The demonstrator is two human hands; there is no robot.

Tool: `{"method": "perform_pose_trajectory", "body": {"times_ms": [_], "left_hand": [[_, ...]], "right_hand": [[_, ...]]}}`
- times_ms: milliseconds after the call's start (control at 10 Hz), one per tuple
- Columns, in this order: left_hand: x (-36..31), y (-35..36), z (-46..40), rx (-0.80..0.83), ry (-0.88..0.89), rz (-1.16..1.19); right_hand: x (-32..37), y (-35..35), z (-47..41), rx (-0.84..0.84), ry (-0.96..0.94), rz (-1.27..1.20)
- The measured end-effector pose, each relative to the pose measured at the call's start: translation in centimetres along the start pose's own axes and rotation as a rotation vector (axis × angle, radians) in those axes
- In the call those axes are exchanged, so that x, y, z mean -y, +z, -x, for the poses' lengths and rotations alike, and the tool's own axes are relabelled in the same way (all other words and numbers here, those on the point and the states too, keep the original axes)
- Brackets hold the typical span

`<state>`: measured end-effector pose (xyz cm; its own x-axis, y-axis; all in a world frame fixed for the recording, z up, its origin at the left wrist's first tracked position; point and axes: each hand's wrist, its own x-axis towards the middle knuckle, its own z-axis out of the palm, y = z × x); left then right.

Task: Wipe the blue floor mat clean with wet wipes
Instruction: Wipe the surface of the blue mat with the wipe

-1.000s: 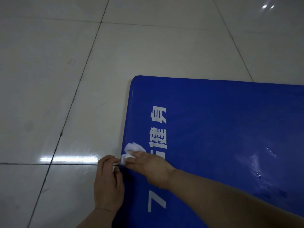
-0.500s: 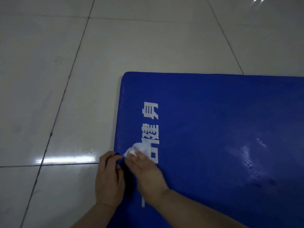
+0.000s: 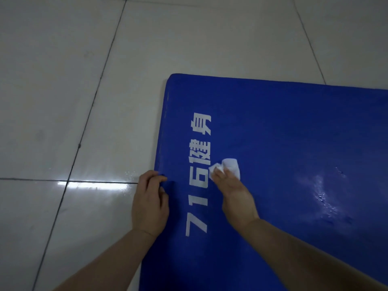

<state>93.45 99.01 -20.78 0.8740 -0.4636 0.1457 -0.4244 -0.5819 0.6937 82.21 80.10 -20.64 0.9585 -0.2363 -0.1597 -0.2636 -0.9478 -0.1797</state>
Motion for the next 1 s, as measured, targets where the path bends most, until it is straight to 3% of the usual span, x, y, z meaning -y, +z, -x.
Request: {"method": "perform_pose_trajectory", "body": {"times_ms": [100, 300, 400, 500, 600, 700, 800, 900, 1000], "left_hand": [[-0.6, 0.2, -0.5, -0.012, 0.006, 0.001], [-0.3, -0.6, -0.4, -0.077, -0.081, -0.003], [-0.6, -0.8, 0.1, -0.101, -0.104, 0.005], [-0.4, -1.2, 0.3, -0.111, -0.124, -0.002], [-0.2, -1.9, 0.2, -0.152, -0.150, 0.004], [-0.5, -2.2, -0.1, -0.182, -0.151, 0.020], [-0.5, -2.0, -0.1, -0.181, -0.145, 0.041], [-0.3, -1.6, 0.1, -0.167, -0.145, 0.027], [-0.2, -1.6, 0.2, -0.160, -0.121, 0.007]], "right_hand": [[5.2, 1.7, -0.1, -0.070, -0.137, 0.102], [9.3, 2.4, -1.1, 0.321, -0.300, 0.045], [5.7, 2.1, -3.1, 0.002, -0.420, 0.313], [4.0, -0.8, -5.7, 0.009, -0.256, 0.371], [6.5, -1.2, -6.5, 0.039, -0.213, 0.487], [10.1, 0.5, -7.1, 0.157, -0.391, 0.508], [11.4, 0.7, -6.2, 0.290, -0.416, 0.024], [10.9, -0.8, -4.6, 0.249, -0.586, -0.121], [8.8, -1.4, -4.8, 0.200, -0.690, -0.054]]}}
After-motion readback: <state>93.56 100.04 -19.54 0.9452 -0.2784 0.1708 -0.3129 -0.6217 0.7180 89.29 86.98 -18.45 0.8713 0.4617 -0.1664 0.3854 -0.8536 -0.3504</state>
